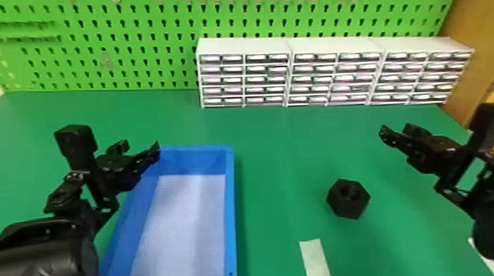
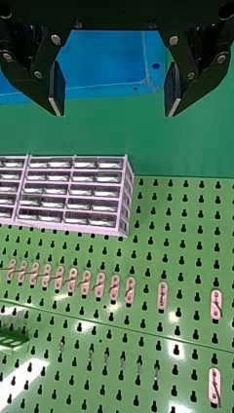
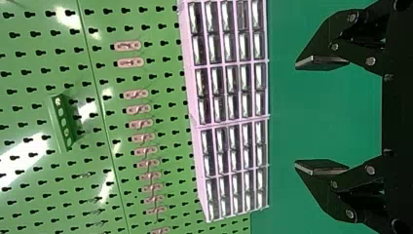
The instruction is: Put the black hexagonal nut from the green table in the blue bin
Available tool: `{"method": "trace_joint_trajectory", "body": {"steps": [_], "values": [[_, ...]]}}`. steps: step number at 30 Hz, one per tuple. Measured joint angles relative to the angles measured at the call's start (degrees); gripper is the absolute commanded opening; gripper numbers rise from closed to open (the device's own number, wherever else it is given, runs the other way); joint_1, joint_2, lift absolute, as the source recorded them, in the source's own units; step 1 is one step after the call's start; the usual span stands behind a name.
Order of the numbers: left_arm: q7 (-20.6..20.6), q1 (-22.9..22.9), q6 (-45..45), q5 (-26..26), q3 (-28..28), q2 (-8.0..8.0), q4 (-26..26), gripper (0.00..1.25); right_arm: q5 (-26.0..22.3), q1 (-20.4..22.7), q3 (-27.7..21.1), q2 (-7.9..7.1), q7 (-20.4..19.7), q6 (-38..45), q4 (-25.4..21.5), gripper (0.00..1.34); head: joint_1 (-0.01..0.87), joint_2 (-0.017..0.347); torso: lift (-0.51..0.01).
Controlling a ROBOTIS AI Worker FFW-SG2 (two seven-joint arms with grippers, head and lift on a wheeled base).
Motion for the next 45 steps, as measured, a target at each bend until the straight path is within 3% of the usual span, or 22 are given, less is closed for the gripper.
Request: {"method": "trace_joint_trajectory", "body": {"steps": [35,45], "values": [[0.0,0.01,-0.25,0.13,0.21,0.0,-0.17,0.79,0.0,-0.54,0.09,-0.69,-0.06,0.38,0.0,0.8,0.691,0.009,-0.097],[0.0,0.01,-0.27,0.18,0.35,0.0,-0.4,0.79,-0.93,-1.78,1.21,-2.03,-0.16,5.49,-0.07,0.8,0.691,0.009,-0.097]]}}
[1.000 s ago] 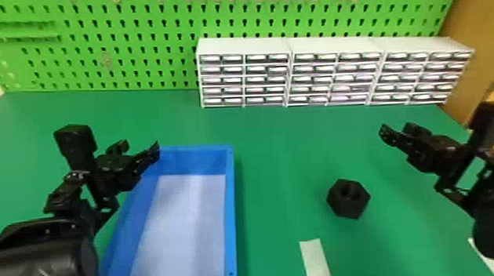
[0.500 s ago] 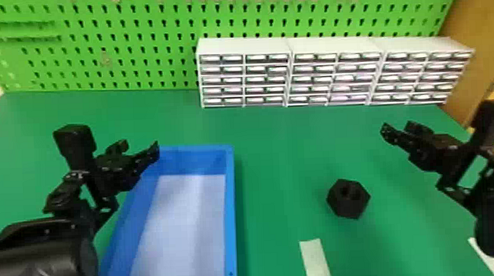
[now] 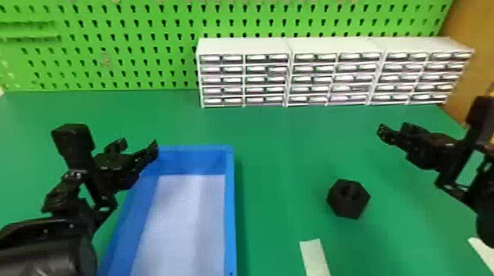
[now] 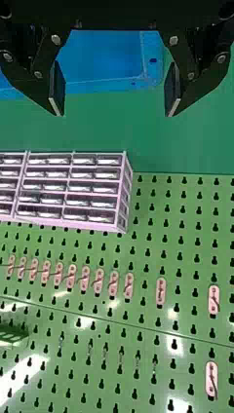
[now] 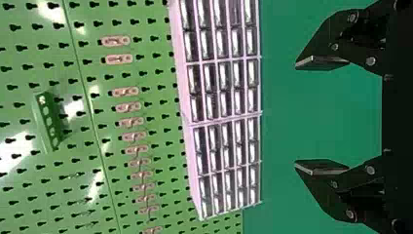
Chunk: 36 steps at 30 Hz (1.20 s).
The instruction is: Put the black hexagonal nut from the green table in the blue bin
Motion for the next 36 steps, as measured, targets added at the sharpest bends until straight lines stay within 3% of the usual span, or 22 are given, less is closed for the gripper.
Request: {"method": "trace_joint_trajectory", "body": {"steps": [15,36], "values": [[0.0,0.07,0.0,0.0,-0.01,0.0,0.0,0.79,-0.6,-4.23,1.01,-2.18,-2.91,14.6,-1.09,0.8,0.691,0.009,-0.097],[0.0,0.24,0.0,-0.01,-0.11,0.0,0.0,0.79,6.73,-11.92,6.38,-2.32,-5.0,38.07,-5.42,0.8,0.691,0.009,-0.097]]}}
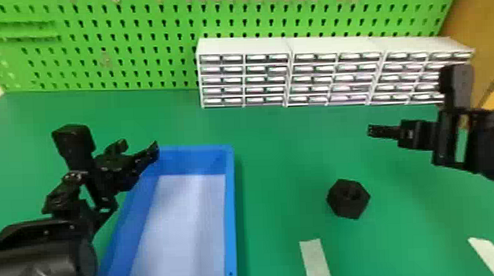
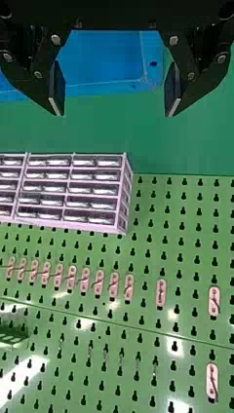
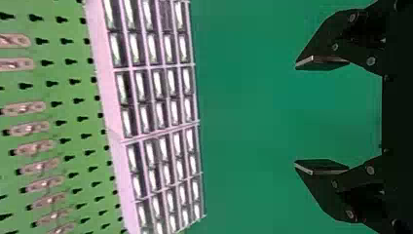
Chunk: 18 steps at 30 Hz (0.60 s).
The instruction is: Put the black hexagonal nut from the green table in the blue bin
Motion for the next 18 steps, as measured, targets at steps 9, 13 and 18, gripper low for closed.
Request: {"method": "trace_joint_trajectory", "body": {"steps": [9,13,18], "values": [[0.0,0.02,0.0,0.1,0.02,0.0,0.0,0.79,3.97,-1.72,3.64,0.43,0.01,8.91,-0.73,0.8,0.691,0.009,-0.097],[0.0,0.01,0.0,0.1,0.02,0.0,0.0,0.79,5.48,-2.1,5.18,0.61,0.01,11.25,-0.74,0.8,0.691,0.009,-0.097],[0.0,-0.07,0.0,0.1,-0.04,0.0,0.0,0.79,7.53,-2.63,6.94,0.66,0.08,14.11,-0.61,0.8,0.691,0.009,-0.097]]}}
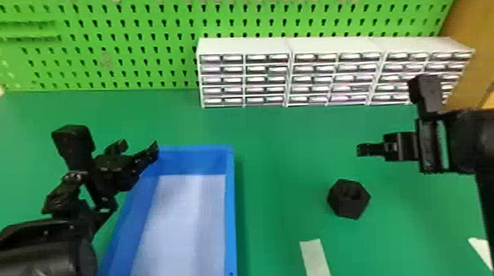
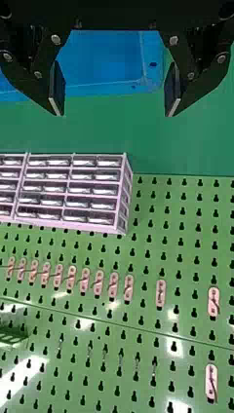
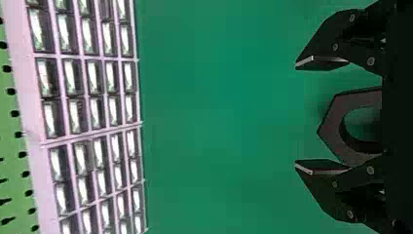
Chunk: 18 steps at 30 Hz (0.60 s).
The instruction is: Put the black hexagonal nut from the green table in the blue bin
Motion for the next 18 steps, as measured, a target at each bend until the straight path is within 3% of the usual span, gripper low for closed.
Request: {"method": "trace_joint_trajectory", "body": {"steps": [18], "values": [[0.0,-0.09,0.08,0.0,-0.05,0.0,0.0,0.79,3.61,0.33,2.63,-0.74,0.0,4.18,3.71,0.8,0.691,0.009,-0.097]]}}
